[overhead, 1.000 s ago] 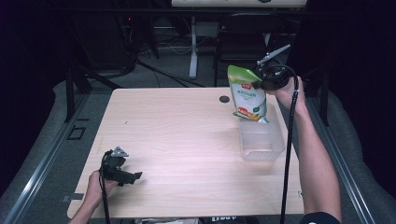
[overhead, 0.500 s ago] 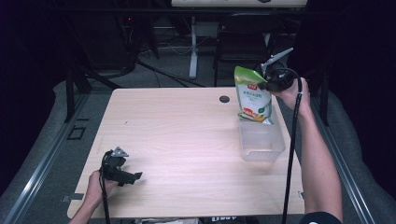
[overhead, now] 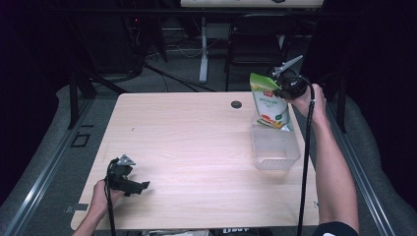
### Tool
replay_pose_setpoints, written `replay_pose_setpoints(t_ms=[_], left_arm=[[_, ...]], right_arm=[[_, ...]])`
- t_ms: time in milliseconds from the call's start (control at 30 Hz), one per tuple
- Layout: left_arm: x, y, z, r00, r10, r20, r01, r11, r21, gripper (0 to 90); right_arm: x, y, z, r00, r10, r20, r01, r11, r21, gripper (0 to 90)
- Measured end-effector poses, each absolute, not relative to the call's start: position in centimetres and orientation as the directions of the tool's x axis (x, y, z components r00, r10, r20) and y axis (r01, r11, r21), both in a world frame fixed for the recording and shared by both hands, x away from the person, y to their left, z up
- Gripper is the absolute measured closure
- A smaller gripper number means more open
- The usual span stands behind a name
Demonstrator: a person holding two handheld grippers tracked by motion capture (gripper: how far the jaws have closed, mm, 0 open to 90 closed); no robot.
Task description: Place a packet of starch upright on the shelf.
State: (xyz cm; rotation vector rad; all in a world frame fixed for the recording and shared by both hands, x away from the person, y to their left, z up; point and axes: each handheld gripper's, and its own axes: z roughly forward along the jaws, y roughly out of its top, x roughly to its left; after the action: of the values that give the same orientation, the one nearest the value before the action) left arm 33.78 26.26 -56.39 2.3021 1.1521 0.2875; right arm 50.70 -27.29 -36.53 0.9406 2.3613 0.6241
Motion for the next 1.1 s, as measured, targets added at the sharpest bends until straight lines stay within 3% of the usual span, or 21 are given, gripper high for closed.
replay_pose_setpoints(t_ms=[567, 867, 1100], left_arm=[[33.8, 26.2, -56.4, 0.614, 0.787, -0.052, 0.672, -0.488, 0.557, 5.7], [33.8, 26.3, -56.4, 0.613, 0.788, -0.054, 0.673, -0.485, 0.558, 5.7], [33.8, 26.3, -56.4, 0.613, 0.788, -0.053, 0.673, -0.487, 0.557, 5.7]], right_arm=[[51.7, -26.8, -38.3, -0.649, 0.688, -0.326, 0.458, 0.695, 0.554, 89.5], [52.4, -25.9, -39.1, -0.602, 0.704, -0.377, 0.483, 0.697, 0.53, 85.4], [52.1, -25.9, -39.2, -0.607, 0.704, -0.368, 0.456, 0.688, 0.564, 89.6]])
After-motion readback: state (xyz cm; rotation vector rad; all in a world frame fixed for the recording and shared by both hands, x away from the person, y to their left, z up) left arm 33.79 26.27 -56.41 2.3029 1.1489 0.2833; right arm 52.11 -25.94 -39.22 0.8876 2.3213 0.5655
